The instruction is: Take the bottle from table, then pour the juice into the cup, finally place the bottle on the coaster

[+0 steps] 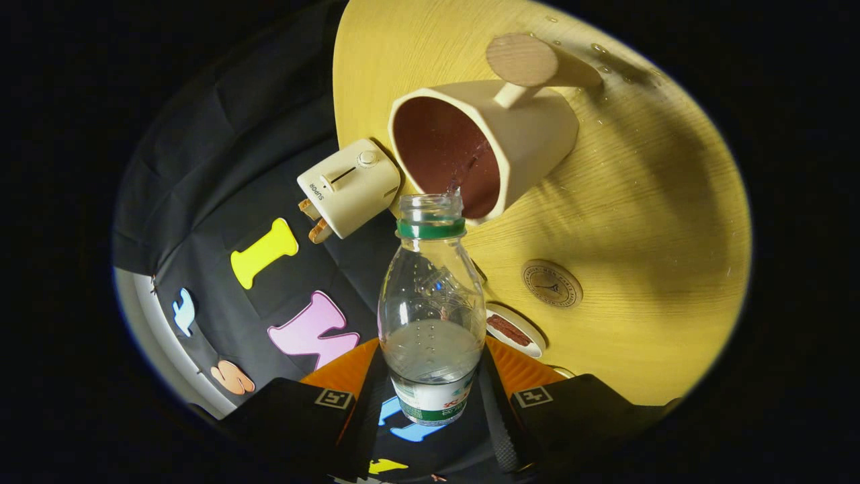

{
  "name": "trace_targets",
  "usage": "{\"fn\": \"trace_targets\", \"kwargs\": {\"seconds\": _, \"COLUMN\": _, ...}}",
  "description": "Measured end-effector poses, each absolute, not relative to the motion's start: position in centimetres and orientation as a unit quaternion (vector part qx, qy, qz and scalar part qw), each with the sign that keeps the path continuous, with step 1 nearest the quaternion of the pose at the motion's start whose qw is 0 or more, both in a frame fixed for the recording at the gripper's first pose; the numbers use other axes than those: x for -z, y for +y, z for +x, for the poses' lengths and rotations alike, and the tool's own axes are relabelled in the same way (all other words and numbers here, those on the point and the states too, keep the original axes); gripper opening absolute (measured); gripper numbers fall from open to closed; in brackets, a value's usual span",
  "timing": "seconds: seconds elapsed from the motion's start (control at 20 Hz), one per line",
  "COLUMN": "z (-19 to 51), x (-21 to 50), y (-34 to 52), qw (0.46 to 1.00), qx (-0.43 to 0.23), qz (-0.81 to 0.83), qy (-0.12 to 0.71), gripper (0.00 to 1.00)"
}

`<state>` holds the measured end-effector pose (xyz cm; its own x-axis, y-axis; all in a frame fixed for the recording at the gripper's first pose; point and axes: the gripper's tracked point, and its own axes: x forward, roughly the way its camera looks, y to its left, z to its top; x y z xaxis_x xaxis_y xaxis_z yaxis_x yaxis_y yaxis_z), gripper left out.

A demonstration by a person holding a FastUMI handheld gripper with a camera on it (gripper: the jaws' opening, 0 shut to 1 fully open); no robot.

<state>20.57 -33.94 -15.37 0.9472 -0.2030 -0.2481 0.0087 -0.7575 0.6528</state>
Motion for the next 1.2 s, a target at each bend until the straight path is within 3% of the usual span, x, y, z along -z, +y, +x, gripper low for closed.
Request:
{"fn": "trace_targets", "kwargs": {"seconds": 0.65, "z": 20.1, "x": 14.2, "y": -35.6, "qw": 0.271, "qx": 0.163, "qz": 0.944, "qy": -0.091, "gripper": 0.72}}
{"fn": "trace_targets", "kwargs": {"seconds": 1.2, "z": 19.7, "x": 14.3, "y": -35.9, "qw": 0.255, "qx": 0.168, "qz": 0.947, "qy": -0.097, "gripper": 0.72}}
